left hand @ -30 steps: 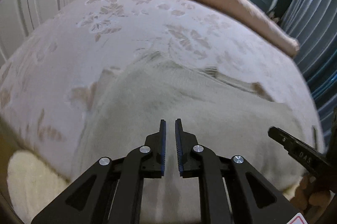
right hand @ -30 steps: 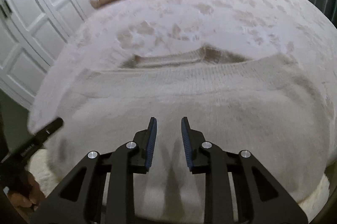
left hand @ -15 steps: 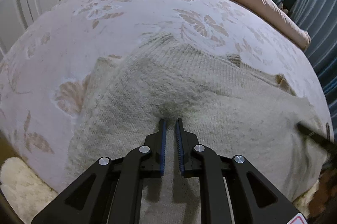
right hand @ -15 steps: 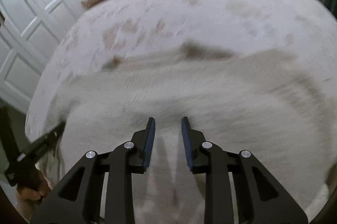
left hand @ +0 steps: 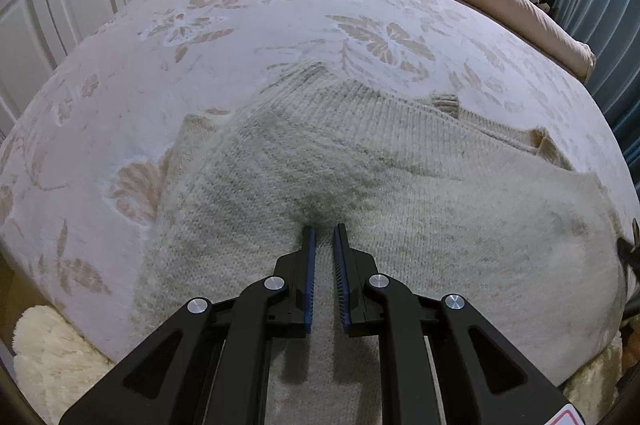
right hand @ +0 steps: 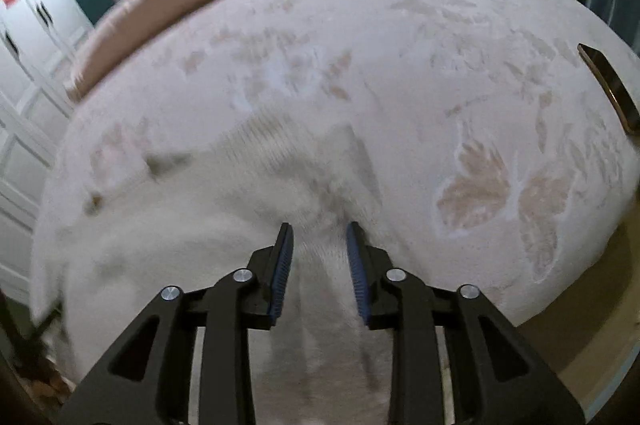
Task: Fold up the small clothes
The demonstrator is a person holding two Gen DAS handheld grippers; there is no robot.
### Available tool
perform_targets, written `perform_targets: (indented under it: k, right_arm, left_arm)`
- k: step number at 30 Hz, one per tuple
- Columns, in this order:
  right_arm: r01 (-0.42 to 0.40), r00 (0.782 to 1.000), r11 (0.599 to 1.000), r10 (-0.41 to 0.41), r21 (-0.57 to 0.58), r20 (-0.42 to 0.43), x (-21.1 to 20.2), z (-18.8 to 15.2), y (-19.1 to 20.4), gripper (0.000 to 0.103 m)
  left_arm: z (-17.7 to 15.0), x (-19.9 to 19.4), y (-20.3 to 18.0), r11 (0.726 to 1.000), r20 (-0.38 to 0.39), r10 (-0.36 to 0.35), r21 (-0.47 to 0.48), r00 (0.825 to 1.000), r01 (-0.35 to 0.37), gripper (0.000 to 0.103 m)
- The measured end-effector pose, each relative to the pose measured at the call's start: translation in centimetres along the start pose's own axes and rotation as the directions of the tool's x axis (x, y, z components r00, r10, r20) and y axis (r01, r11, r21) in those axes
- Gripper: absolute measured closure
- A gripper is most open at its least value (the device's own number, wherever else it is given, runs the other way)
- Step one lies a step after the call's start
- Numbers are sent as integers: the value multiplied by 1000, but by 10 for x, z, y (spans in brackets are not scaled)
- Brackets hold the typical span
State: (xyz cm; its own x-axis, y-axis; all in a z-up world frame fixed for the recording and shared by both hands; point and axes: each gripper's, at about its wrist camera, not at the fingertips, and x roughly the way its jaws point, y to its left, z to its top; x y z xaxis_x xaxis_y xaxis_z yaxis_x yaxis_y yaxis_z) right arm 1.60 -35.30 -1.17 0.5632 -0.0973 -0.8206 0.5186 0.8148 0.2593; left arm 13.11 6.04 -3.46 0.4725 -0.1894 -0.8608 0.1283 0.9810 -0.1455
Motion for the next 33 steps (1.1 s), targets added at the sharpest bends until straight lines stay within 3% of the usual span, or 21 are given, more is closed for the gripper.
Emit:
perform_targets:
  k: [4, 6, 8, 10, 13, 15, 16, 17, 18, 19, 21, 24, 26, 28, 31, 33]
  right_arm:
    - [12, 1000, 1000, -12, 1, 23, 0, 20, 2, 65]
    - [14, 1000, 1000, -14, -25, 16, 5, 31, 5, 62]
    - [12, 1000, 998, -12, -59, 10, 8, 35, 10, 50]
    - [31, 999, 995, -30, -99, 12, 15, 38, 17, 41]
    - [42, 999, 991, -45, -128, -15, 34, 42, 23, 38]
    - [18, 999, 992, -24, -125, -47, 47, 43, 25, 41]
    - [15, 998, 992, -22, -124, -56, 50, 43, 26, 48]
    - [15, 998, 991, -24, -133, -63, 53, 43, 28, 76]
    - [12, 998, 990, -20, -142, -60, 52, 43, 30, 95]
    - [-1, 999, 990, -5, -144, -43, 46, 45, 33, 96]
    - [-64, 996, 990, 71, -123, 53, 17, 51, 31, 96]
    - [-64, 987, 994, 75, -85, 140, -5, 56, 17, 97]
    - [9, 999, 999, -8, -37, 47, 30, 54, -6, 97]
    - [36, 997, 999, -36, 0, -63, 67, 46, -23, 96]
    - [30, 999, 999, -30, -15, -32, 57, 48, -14, 94]
    - [16, 1000, 1000, -16, -23, 6, 35, 50, -1, 91]
  left_arm:
    - [7, -8, -5, 1000, -14, 12, -1, 1000, -12, 90]
    - [11, -14, -6, 1000, -17, 9, -12, 1000, -9, 84]
    - [20, -20, -3, 1000, 3, 12, -28, 1000, -12, 56]
    - [30, -25, 3, 998, 40, 37, -53, 999, -35, 42]
    - [51, -15, 20, 994, 36, 33, -106, 999, -29, 38]
    - [59, 2, 28, 991, -13, 3, -137, 1000, -5, 39]
    - [62, 12, 32, 989, -39, -10, -148, 999, 5, 49]
    - [64, 20, 34, 989, -59, -23, -145, 998, 14, 75]
    - [66, 24, 33, 990, -67, -42, -136, 997, 33, 86]
    - [67, 22, 33, 990, -62, -54, -134, 997, 45, 95]
    - [72, 13, 32, 990, -27, -59, -126, 998, 55, 96]
    - [76, 8, 34, 993, 6, -31, -118, 999, 32, 97]
    - [73, 28, 40, 992, -38, 18, -124, 999, -23, 98]
    - [67, 43, 48, 988, -52, 20, -154, 998, -28, 96]
    - [69, 39, 46, 988, -44, 34, -150, 998, -41, 95]
    - [73, 27, 39, 991, -34, 40, -123, 999, -44, 88]
